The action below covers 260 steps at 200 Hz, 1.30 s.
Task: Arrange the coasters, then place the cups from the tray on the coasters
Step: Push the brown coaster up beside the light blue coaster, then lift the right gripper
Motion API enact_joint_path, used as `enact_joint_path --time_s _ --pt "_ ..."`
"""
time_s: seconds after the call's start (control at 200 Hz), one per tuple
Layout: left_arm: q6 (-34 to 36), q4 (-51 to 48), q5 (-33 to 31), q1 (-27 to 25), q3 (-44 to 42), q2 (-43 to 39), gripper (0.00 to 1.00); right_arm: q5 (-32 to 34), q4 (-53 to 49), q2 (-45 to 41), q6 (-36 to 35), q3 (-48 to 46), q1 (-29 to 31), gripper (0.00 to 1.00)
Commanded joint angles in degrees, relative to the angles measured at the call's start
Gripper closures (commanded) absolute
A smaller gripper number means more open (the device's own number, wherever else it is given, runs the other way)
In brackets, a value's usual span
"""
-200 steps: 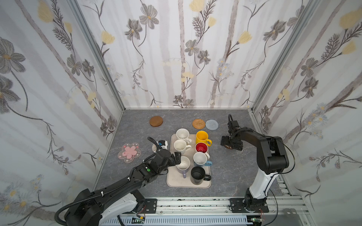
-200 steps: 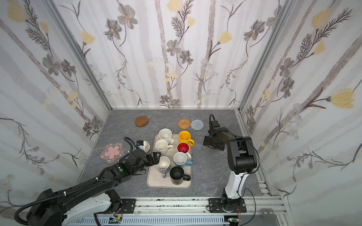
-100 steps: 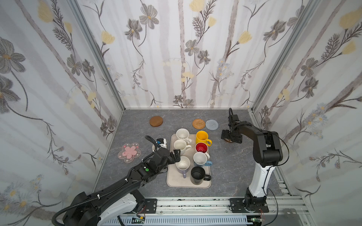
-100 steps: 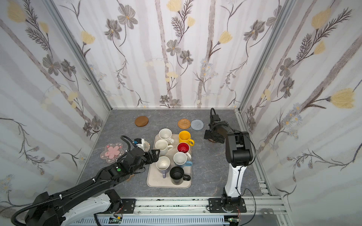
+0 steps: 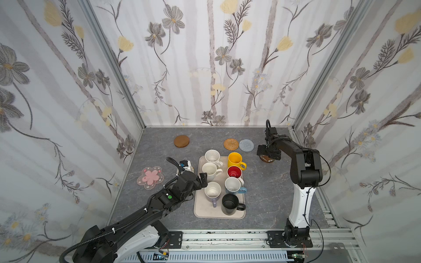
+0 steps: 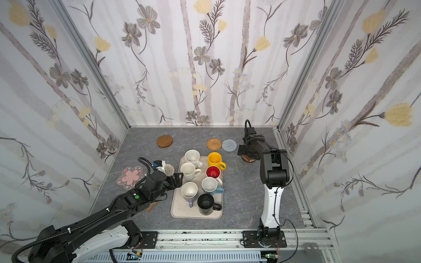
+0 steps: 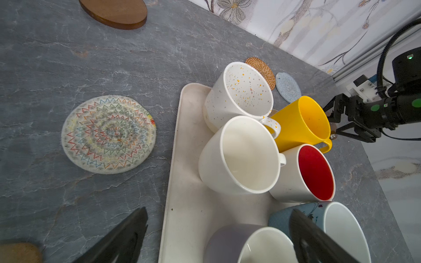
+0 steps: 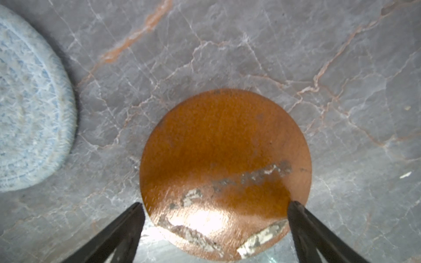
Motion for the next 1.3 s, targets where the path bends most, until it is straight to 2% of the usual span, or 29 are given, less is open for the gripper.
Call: enact_joint_path --time_s 0.0,0.16,0.265,0.365,0.44,0.56,0.659,0.764,0.849,0.929,1.294 --pt "0.1 0.2 -1.5 0.4 -0.1 0.0 0.0 0.2 -1.5 1.5 -0.7 2.9 -0.1 0.01" --pt "0.1 0.2 -1.9 0.5 -0.1 0.0 0.0 0.0 -2.2 1.6 -0.6 4.8 -0.2 0.01" --pt "0.2 0.2 -2.3 0.5 0.1 0.2 0.0 -1.7 -0.4 -1.7 0.4 2.9 -0.7 0.06" --pt "0.0 0.2 -1.8 0.5 0.5 0.5 0.0 -6.7 4.1 -7.8 3.3 -2.6 -2.5 0.09" --pt "0.0 0.1 -1.7 0.6 0.5 0.2 0.0 -11.9 8.6 -13.4 5.7 -8.6 -4.1 0.15" --pt "-0.1 0.2 -1.4 0.6 0.4 -0.9 0.0 -17.5 13.6 -19.7 8.6 -16.4 -5.7 0.31" --pt "-0.2 0.2 -1.2 0.6 0.2 -1.5 0.0 -22.3 18.3 -23.4 11.2 -23.5 -7.2 0.52" --pt "-0.3 0.2 -1.2 0.6 0.1 -2.0 0.0 -26.8 24.2 -25.8 14.0 -30.2 -9.0 0.8" --pt "-0.4 0.2 -1.4 0.6 0.0 -2.2 0.0 -28.0 27.5 -26.3 15.1 -33.7 -9.8 0.92" --pt "-0.4 0.1 -1.7 0.6 0.0 -2.2 0.0 -28.4 29.4 -26.3 15.8 -35.5 -10.3 0.96" --pt "-1.0 0.2 -2.5 0.6 -0.7 -1.8 0.0 -26.3 30.4 -22.1 16.2 -34.8 -12.7 0.98"
